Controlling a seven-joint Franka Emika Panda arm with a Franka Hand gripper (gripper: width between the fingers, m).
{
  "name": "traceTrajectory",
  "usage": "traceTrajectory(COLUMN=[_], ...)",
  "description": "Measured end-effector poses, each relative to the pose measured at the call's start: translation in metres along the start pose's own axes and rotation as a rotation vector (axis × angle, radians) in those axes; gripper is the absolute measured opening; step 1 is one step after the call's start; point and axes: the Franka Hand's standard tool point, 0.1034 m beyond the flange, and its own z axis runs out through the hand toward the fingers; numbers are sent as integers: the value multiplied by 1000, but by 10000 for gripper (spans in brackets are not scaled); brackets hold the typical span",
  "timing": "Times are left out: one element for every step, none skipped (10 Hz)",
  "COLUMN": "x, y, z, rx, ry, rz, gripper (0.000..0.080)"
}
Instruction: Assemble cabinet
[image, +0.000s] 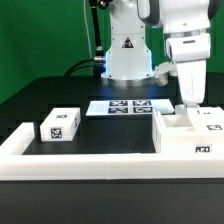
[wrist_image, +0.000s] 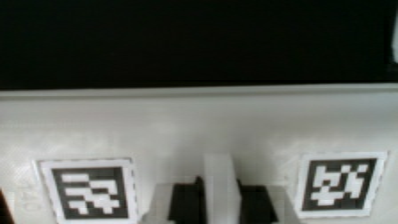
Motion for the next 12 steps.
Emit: traceTrajectory(x=[1,2,-1,-5,-11,-19,-22,-24,-27,-30,-30,-30], y=[0,1,0,0,1,3,4,5,6,7,9,13], z=[-11,-20,-26,-28,-30,-33,-35,-38,-38,-39,-39,-40], rx=[6,2,3,11,17,22,24,25,27,30,29,27], ry=[-17,-26,-36,-44,-50,-56,-60,-64,-67,-68,-68,-68], rz=[-11,-20,-25,-30,-33,-31,-23,-22,-19,-13,-11,-10], gripper=[62,62,62,62,62,62,62,62,62,62,62,62])
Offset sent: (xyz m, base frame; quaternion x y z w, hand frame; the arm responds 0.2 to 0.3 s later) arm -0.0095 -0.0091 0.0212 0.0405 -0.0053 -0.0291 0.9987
